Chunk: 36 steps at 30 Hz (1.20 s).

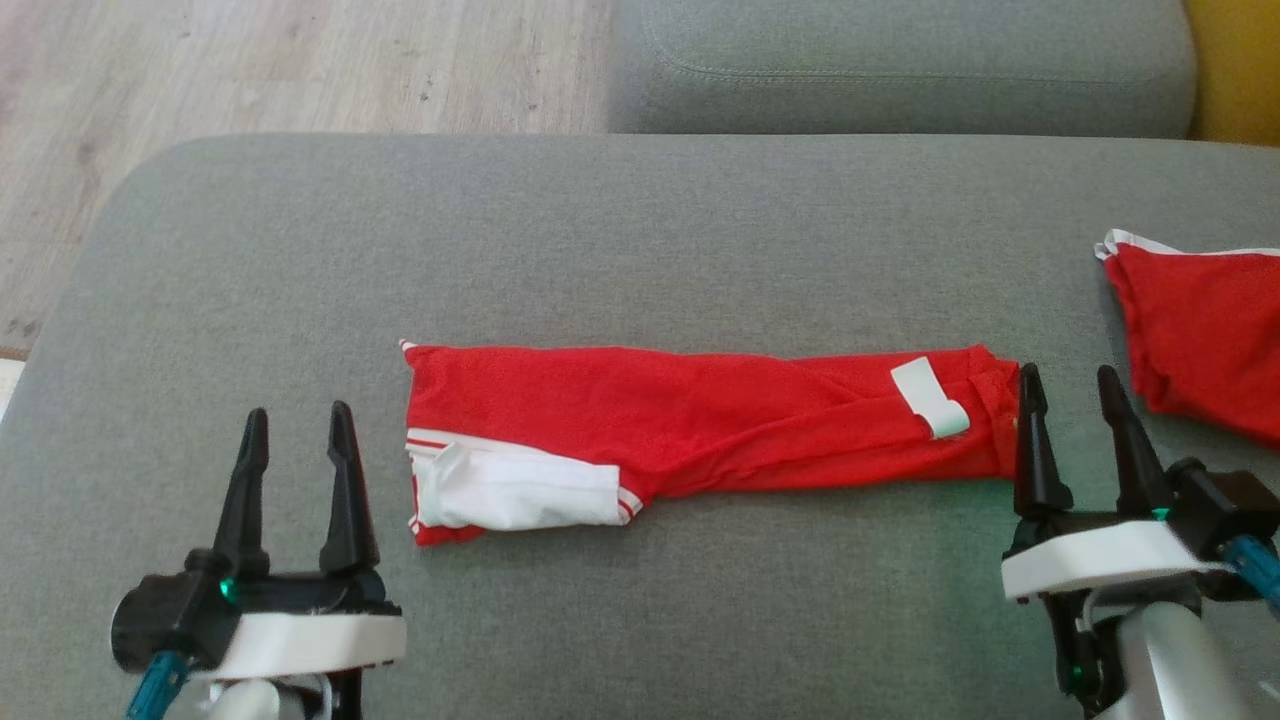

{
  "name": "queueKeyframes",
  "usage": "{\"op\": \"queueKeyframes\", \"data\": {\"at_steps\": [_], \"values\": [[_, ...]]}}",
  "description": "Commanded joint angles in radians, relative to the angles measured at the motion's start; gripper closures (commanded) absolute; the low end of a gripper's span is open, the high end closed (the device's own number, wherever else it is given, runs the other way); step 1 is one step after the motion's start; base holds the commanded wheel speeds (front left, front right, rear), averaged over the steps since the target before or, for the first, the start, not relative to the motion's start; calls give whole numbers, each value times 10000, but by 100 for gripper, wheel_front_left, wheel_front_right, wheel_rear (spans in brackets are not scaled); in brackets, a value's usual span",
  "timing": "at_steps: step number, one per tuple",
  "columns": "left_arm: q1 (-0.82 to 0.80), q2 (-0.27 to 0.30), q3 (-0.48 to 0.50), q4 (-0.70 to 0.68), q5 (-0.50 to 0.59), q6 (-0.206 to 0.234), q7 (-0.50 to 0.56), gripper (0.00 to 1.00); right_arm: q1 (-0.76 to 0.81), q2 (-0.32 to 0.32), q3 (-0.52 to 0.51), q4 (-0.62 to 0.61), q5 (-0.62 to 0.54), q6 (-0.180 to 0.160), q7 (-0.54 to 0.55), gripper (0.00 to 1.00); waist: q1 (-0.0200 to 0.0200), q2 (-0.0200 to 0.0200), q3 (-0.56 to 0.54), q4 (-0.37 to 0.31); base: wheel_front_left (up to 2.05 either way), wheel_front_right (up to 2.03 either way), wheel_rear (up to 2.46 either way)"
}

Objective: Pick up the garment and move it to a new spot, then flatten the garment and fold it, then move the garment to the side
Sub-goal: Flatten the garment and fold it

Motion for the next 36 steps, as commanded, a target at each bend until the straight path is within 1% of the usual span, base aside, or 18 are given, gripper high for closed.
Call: {"op": "queueKeyframes", "data": {"at_steps": [1, 5, 8, 10, 15, 22, 23, 28, 29, 30, 31, 34, 36], "values": [[-367, -5, 490, -295, 177, -144, -79, 0, -232, -30, 201, -195, -100, -9, -124, 0, 1, 0, 23, 38, 0, 0, 0], [-486, -227, 737, -116, 487, -513, -79, 0, -526, -26, 50, 396, -234, -9, -111, 0, 1, 0, 131, 140, 0, 0, 0], [-624, -302, 807, 77, 624, -664, -79, 0, -884, -25, -310, 1125, -472, -9, 238, 0, 1, 0, 276, 235, 0, 0, 0], [-723, -338, 819, 173, 675, -724, -79, 0, -1195, -24, -610, 1700, -438, -9, 487, 0, 1, 0, 434, 308, 0, 0, 0], [-953, -393, 728, 398, 708, -800, -79, 0, -2017, -23, -1269, 3318, -643, -9, 789, 0, 1, 0, 835, 500, 0, 0, 0], [-1248, -420, 547, 604, 681, -824, -80, 0, -2913, -23, -1814, 5499, -837, -9, 557, 0, 1, 0, 1141, 730, 0, 0, 0], [-1248, -420, 547, 604, 681, -824, -80, 0, -2913, -23, -1814, 5499, -837, -9, 557, 0, 1, 0, 1141, 730, 0, 0, 0], [-1288, -426, 496, 629, 647, -826, -80, 0, -3382, -23, -1533, 6866, -570, -9, 222, 0, 1, 0, 1138, 779, 0, 0, 0], [-1285, -427, 497, 632, 645, -826, -80, 0, -3466, -23, -1371, 7079, -438, -9, 157, 19, 1, 0, 1122, 773, 0, 0, 0], [-1281, -427, 502, 635, 644, -826, -80, 0, -3537, -23, -1225, 7249, -346, -9, 86, 81, 1, 0, 1102, 759, 0, 0, 0], [-1270, -428, 512, 640, 645, -826, -80, 0, -3599, -23, -1105, 7366, -296, -9, 13, 100, 1, 0, 1069, 738, 0, 0, 0], [-1229, -429, 548, 628, 676, -827, -80, 0, -3740, -23, -1175, 7503, -406, -9, -139, 100, 1, 0, 969, 638, 0, 0, 0], [-1187, -430, 582, 611, 693, -827, -80, 0, -3769, -22, -1519, 7411, -740, -9, -188, 100, 1, 0, 892, 558, 0, 0, 0]]}}
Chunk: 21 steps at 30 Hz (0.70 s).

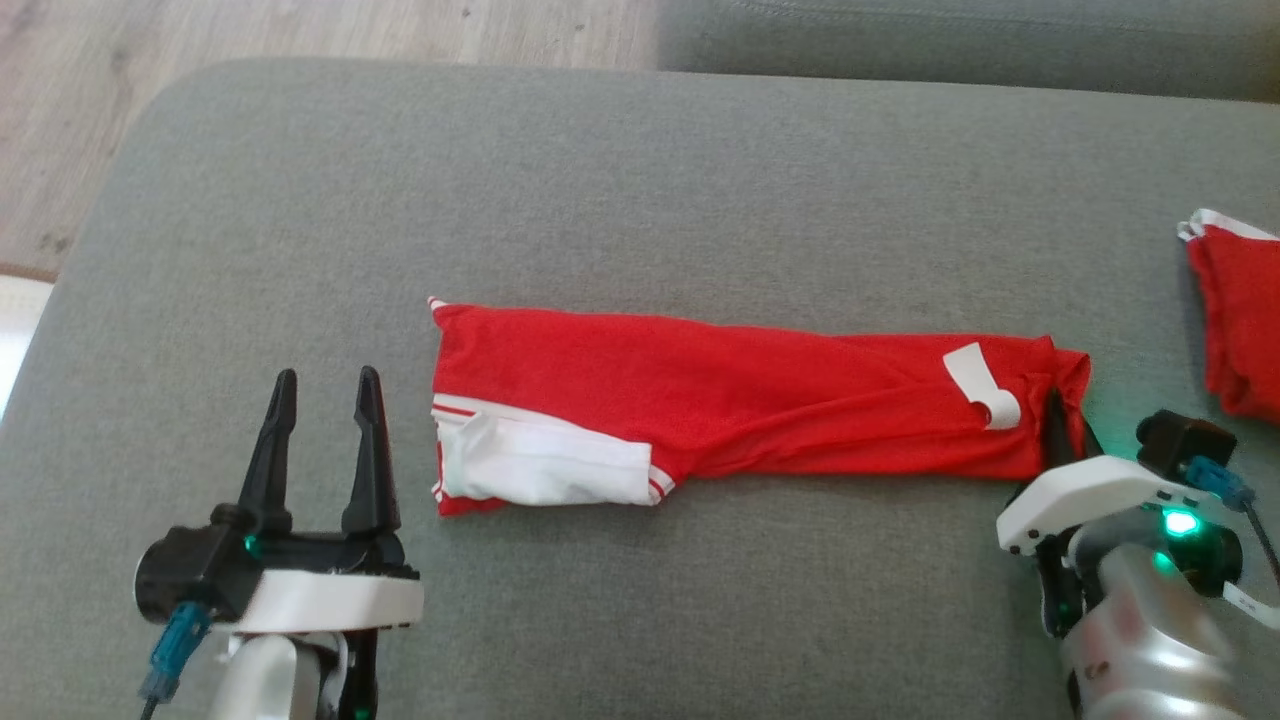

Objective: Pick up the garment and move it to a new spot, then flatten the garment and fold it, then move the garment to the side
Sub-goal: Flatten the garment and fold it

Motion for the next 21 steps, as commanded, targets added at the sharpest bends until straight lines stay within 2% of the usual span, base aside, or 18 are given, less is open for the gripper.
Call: {"op": "queueKeyframes", "data": {"at_steps": [1, 8, 12, 17, 21], "values": [[-244, 24, 311, -314, 74, -54, -80, 0, 8, 98, -54, -119, -310, -9, -35, 100, -1, 0, -90, -92, 0, 0, 0], [-128, 22, 339, -343, 69, -55, -80, 0, 170, -351, -2152, -1161, -1736, -9, -57, 100, -1, 0, -305, -302, 0, 0, 0], [-66, 22, 322, -360, 31, -55, -80, 0, 149, -399, -2915, -1649, -2429, -9, 45, 100, -1, 0, -412, -393, 0, 0, 0], [2, 21, 277, -328, -9, -55, -80, 0, -8, -56, -2749, -2194, -2726, -9, 367, 100, -1, 0, -565, -430, 0, 0, 0], [36, 21, 148, -258, -17, -55, -80, 0, -184, 85, -1800, -2475, -2104, -9, 662, 100, -1, 0, -737, -331, 0, 0, 0]]}}
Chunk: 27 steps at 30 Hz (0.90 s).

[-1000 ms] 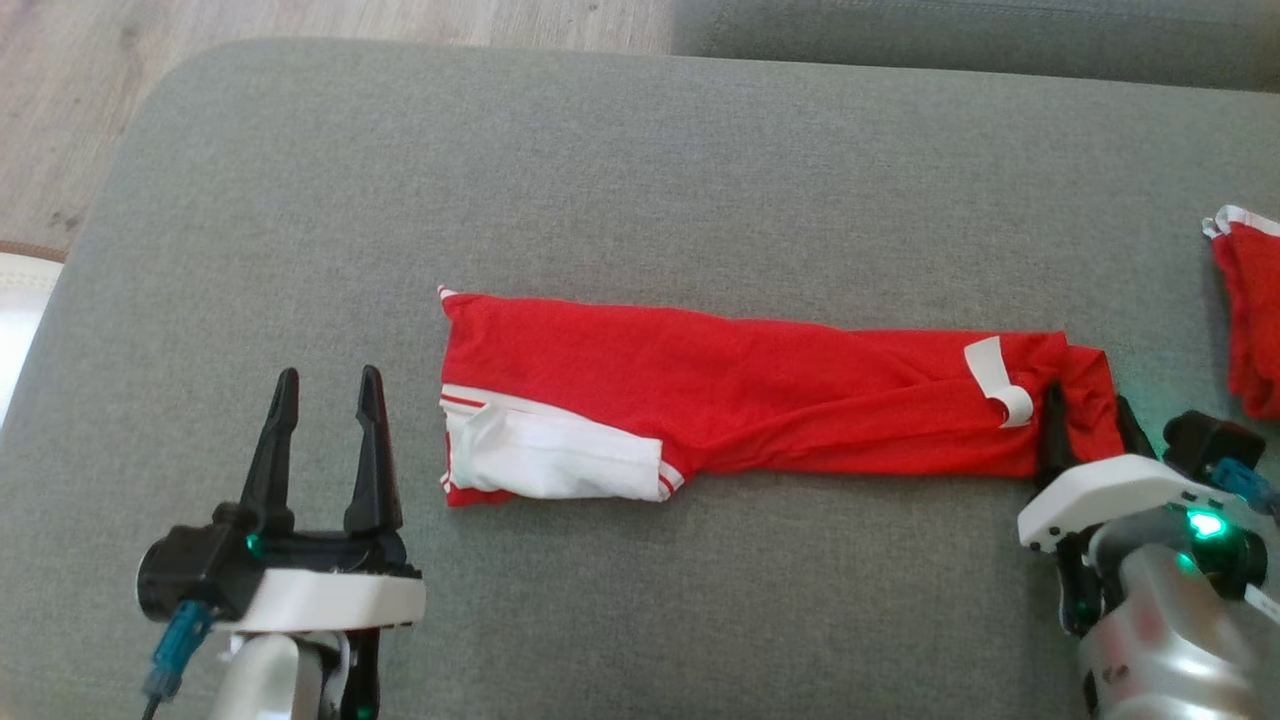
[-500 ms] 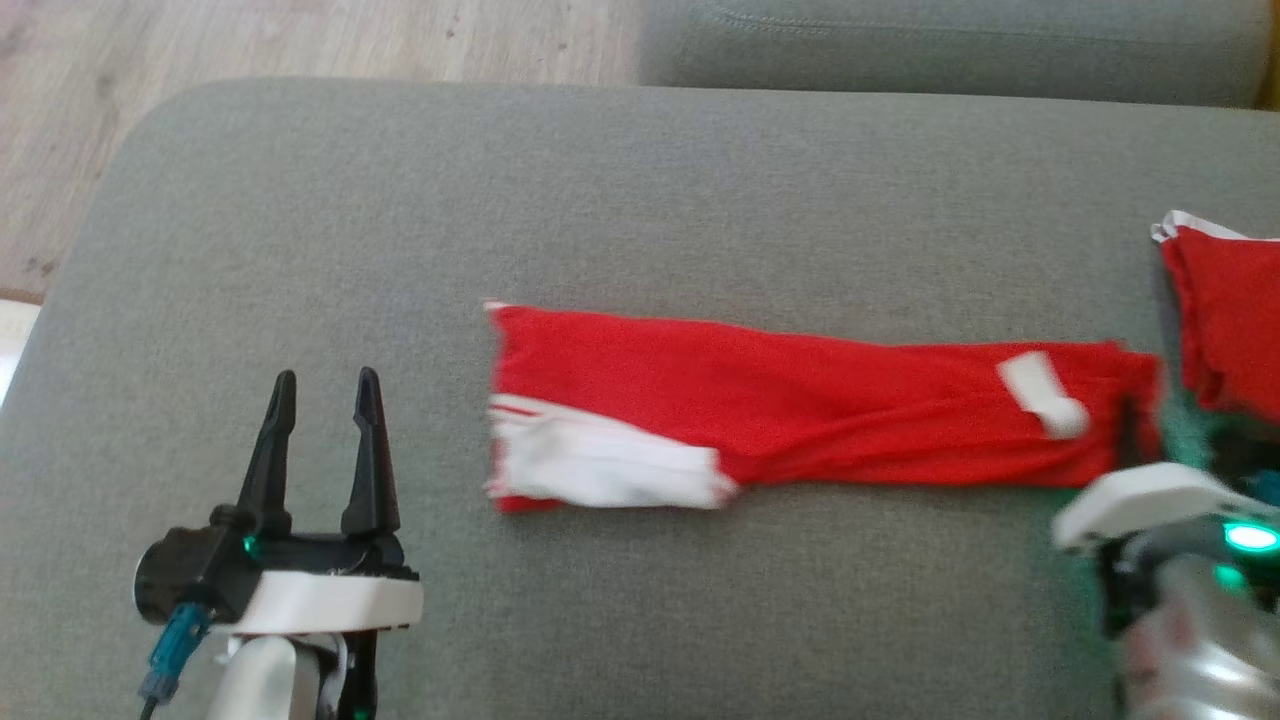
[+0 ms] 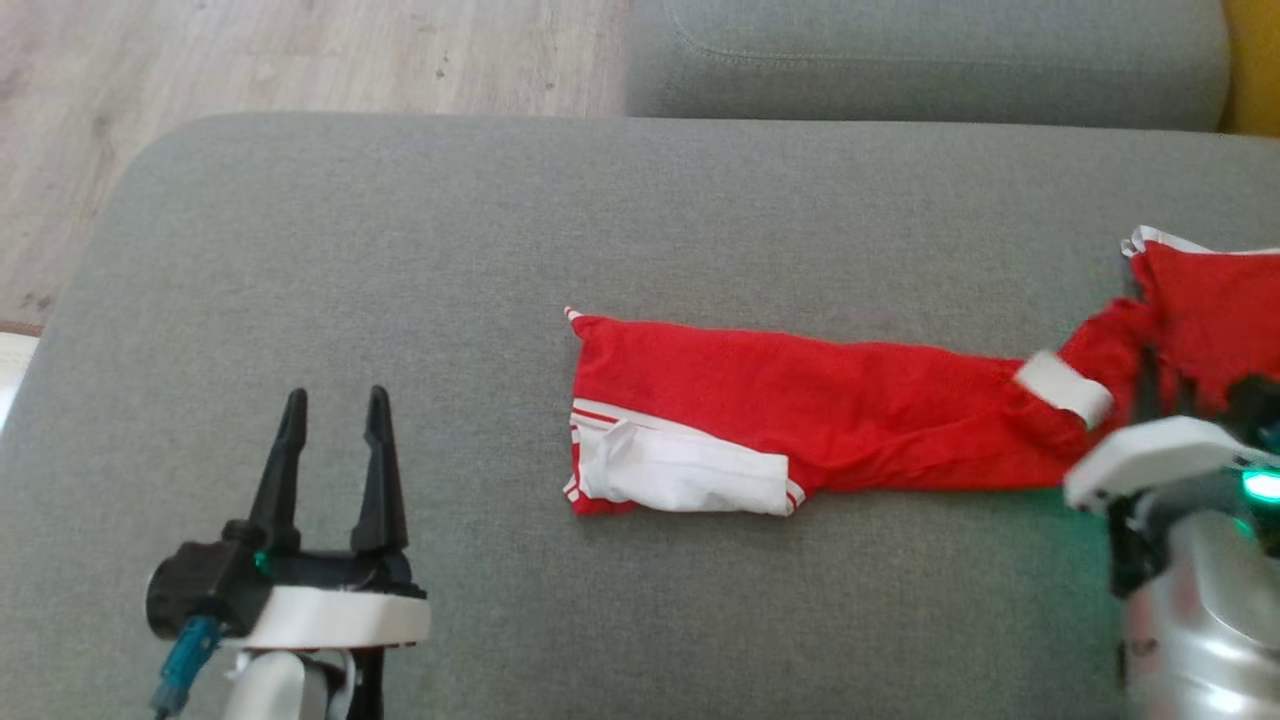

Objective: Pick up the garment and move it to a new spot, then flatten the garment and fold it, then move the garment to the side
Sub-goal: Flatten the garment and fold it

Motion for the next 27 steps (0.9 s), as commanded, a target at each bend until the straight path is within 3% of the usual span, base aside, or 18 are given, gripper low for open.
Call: {"op": "queueKeyframes", "data": {"at_steps": [1, 14, 20, 27], "values": [[-208, 25, 157, -255, 0, 16, -80, 0, -506, 18, 851, -216, 804, -9, 70, 100, 1, 0, -112, 113, 0, 0, 0], [73, 24, -162, -115, 114, 16, -80, 0, -359, 26, 6546, -1392, 6225, -9, 986, 100, 1, 0, -709, 1020, 0, 0, 0], [140, 24, -284, -37, 129, 16, -80, 0, -356, 27, 8345, -1250, 8064, -9, 725, 100, 1, 0, -761, 1624, 0, 0, 0], [123, 24, -455, 33, 84, 16, -80, 0, -702, 27, 9933, -148, 9801, -9, -71, 100, 1, 0, -604, 2263, 0, 0, 0]]}}
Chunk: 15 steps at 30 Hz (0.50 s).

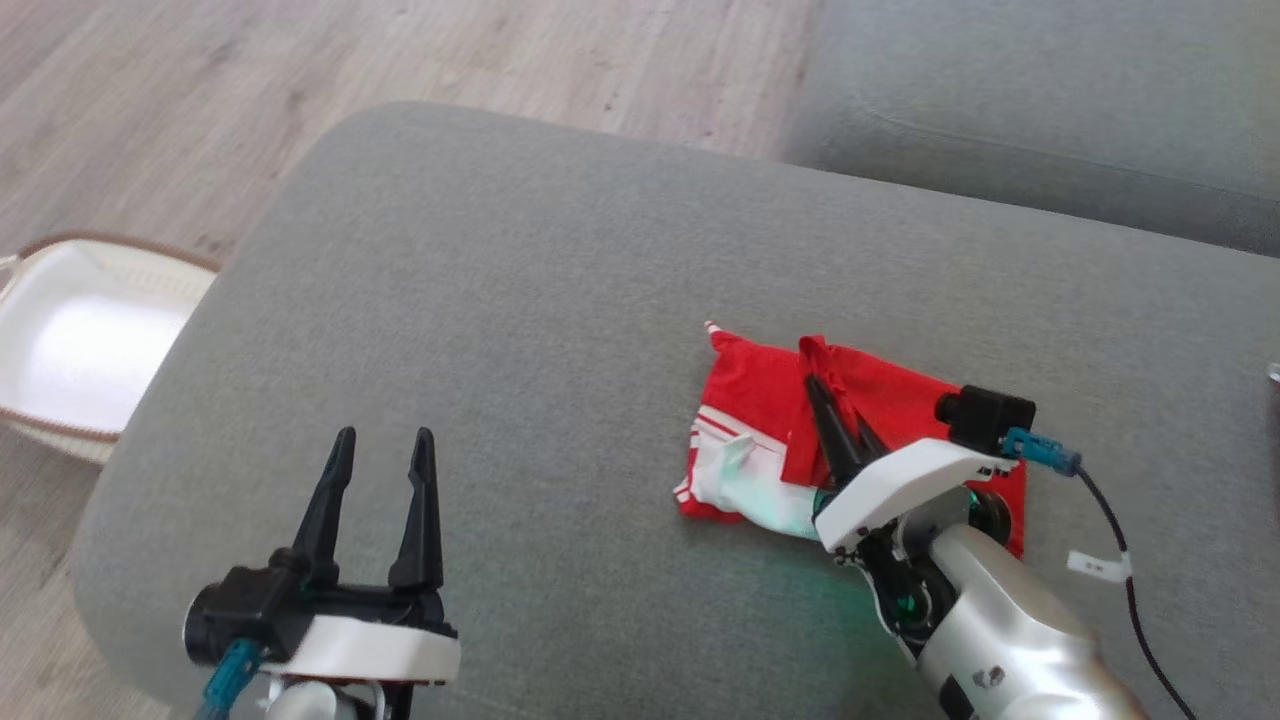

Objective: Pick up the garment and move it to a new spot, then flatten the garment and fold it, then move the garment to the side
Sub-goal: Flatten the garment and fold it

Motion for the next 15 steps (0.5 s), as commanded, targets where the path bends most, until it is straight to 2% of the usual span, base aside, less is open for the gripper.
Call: {"op": "queueKeyframes", "data": {"at_steps": [1, 10, 11, 12, 15], "values": [[-266, 18, 196, -280, 0, 16, -80, 0, -634, 35, 388, -69, 311, -9, -283, 100, 0, 0, 124, 195, 0, 0, 0], [-539, 18, -58, -156, -117, 16, -80, 0, -1478, 35, 2027, 900, 2358, -9, -801, 100, 0, 0, 620, 589, 0, 0, 0], [-567, 18, -51, -138, -130, 16, -80, 0, -1529, 35, 2226, 932, 2503, -9, -807, 54, 0, 0, 645, 600, 0, 0, 0], [-588, 18, -31, -126, -144, 16, -80, 0, -1564, 35, 2397, 940, 2574, -9, -810, 0, 0, 0, 671, 599, 0, 0, 0], [-622, 18, -21, -58, -165, 15, -80, 0, -1388, 35, 3188, 436, 2874, -9, -814, 0, 0, 0, 701, 591, 0, 0, 0]]}}
